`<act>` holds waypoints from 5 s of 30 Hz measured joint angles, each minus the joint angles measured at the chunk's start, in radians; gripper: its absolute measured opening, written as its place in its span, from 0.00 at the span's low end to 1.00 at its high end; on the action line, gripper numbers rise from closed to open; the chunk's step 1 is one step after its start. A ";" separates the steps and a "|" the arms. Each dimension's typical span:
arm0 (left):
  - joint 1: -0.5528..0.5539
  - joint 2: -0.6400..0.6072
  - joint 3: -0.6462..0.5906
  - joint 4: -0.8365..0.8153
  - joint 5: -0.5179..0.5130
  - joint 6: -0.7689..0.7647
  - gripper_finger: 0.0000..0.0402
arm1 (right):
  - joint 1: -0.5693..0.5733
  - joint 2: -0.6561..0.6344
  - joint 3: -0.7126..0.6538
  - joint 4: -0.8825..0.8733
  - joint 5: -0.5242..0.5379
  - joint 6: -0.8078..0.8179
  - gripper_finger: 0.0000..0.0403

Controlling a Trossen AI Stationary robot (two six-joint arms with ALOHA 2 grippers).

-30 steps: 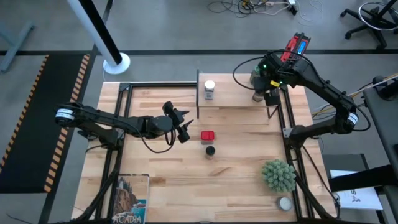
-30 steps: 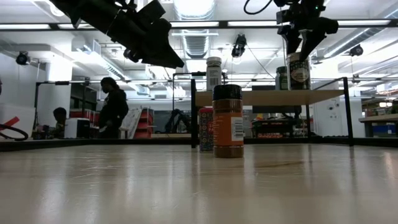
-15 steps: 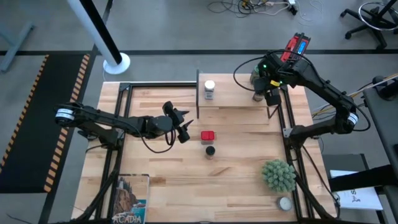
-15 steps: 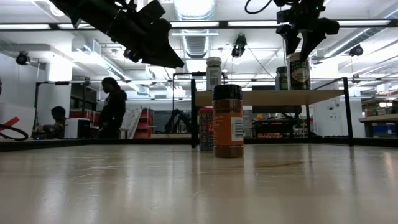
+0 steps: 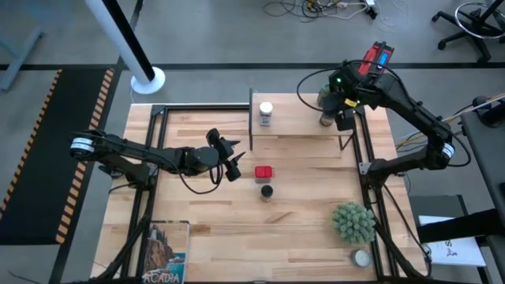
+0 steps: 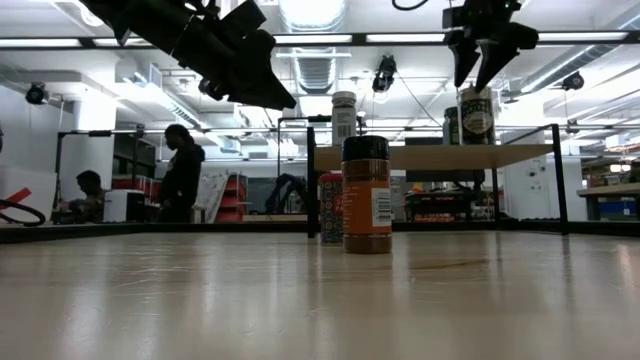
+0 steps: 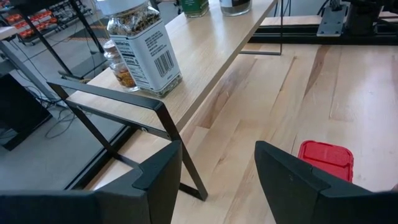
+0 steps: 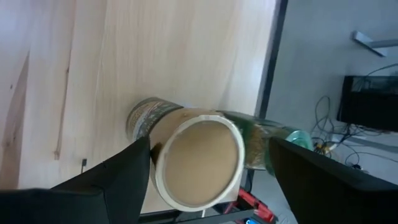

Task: Shelf spices
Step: Put the brown seasoning bottle on the shelf aligned with the green seasoning bottle, then adjust the white seasoning bottle on the shelf

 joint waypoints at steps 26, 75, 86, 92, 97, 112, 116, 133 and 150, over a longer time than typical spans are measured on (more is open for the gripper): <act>0.000 0.000 0.000 0.000 0.000 0.000 0.48 | 0.223 -0.006 0.097 -0.020 -0.106 0.266 0.69; 0.000 0.000 0.000 -0.054 0.026 -0.019 0.48 | 0.616 0.309 0.096 0.309 -0.121 0.658 0.55; 0.000 0.000 0.000 -0.032 0.026 -0.019 0.48 | 0.462 0.290 0.096 0.468 -0.095 0.614 0.57; 0.000 0.000 0.000 -0.031 0.026 -0.019 0.48 | 0.379 0.290 0.096 0.543 -0.098 0.608 0.58; 0.000 0.000 0.000 -0.031 0.026 -0.018 0.48 | 0.334 0.291 0.096 0.607 -0.115 0.609 0.60; 0.000 0.000 0.000 -0.030 0.026 -0.018 0.48 | 0.262 0.369 0.098 0.688 -0.190 0.601 0.66; 0.000 0.000 0.000 -0.030 0.026 -0.018 0.48 | 0.249 0.384 0.097 0.685 -0.189 0.576 0.66; 0.000 0.000 0.000 -0.030 0.026 -0.016 0.48 | 0.206 0.405 0.097 0.673 -0.245 0.609 0.63; 0.000 0.000 0.000 -0.032 0.026 -0.015 0.48 | 0.205 0.435 0.097 0.668 -0.242 0.596 0.46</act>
